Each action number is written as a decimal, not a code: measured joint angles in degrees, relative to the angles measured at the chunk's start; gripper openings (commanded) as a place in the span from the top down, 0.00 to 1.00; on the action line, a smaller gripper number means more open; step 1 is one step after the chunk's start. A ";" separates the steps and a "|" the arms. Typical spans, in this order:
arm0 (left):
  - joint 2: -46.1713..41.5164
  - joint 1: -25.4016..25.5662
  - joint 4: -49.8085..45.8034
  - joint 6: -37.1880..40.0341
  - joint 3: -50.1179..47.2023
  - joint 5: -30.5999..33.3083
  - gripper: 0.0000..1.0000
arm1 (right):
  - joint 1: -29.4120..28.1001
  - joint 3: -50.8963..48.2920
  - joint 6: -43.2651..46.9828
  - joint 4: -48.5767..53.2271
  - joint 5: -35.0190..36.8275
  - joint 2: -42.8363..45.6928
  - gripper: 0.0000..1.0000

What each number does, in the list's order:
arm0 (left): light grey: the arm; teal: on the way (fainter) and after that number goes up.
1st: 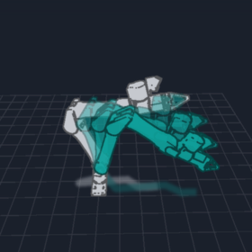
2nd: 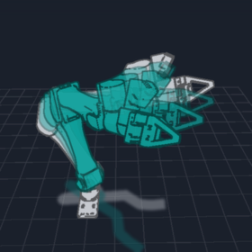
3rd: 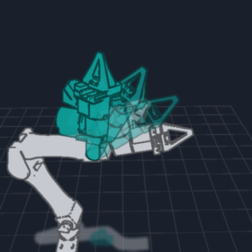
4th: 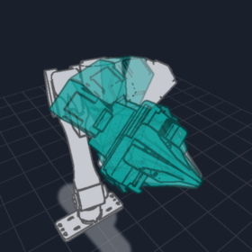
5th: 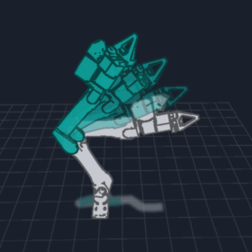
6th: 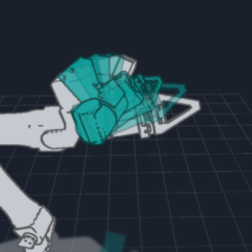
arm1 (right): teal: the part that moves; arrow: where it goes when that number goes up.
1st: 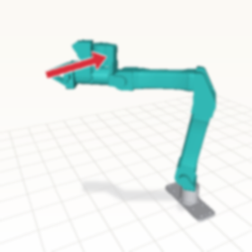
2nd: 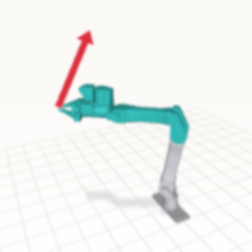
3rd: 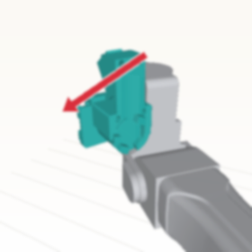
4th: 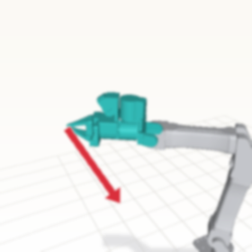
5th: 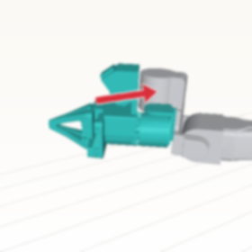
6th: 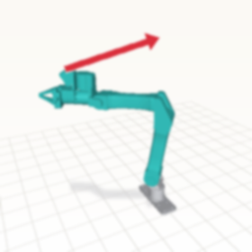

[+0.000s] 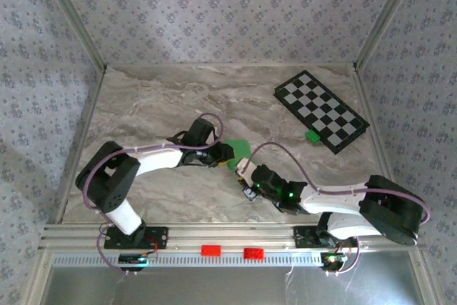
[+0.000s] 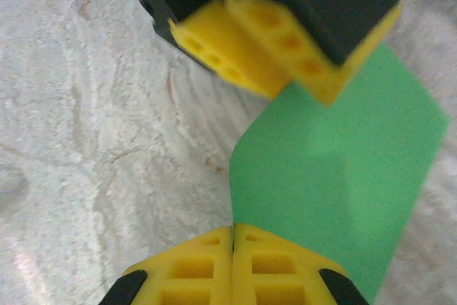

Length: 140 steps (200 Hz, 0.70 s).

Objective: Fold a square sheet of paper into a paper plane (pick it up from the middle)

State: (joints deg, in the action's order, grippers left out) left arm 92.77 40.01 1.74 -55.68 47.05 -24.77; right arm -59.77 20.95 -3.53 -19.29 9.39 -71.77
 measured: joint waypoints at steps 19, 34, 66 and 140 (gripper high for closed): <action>-4.55 -1.36 -3.04 0.76 -0.02 3.08 0.58 | 5.33 3.02 -4.72 3.04 -9.33 -0.79 1.00; -7.78 -2.84 -4.42 1.33 -0.02 4.92 0.59 | 8.90 5.60 -8.41 3.93 -17.29 -2.47 1.00; -9.57 -4.76 -6.82 4.11 1.09 5.70 0.73 | 13.66 10.12 -15.74 4.72 -32.17 -8.26 1.00; 3.65 -4.39 -10.80 10.62 13.53 -0.76 0.94 | 16.76 7.28 -26.86 -3.78 -44.15 -14.29 1.00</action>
State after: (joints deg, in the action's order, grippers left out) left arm 96.42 35.62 -9.06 -45.06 60.58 -25.54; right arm -43.00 28.23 -30.39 -23.07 -34.76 -86.06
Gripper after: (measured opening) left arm 0.067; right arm 0.036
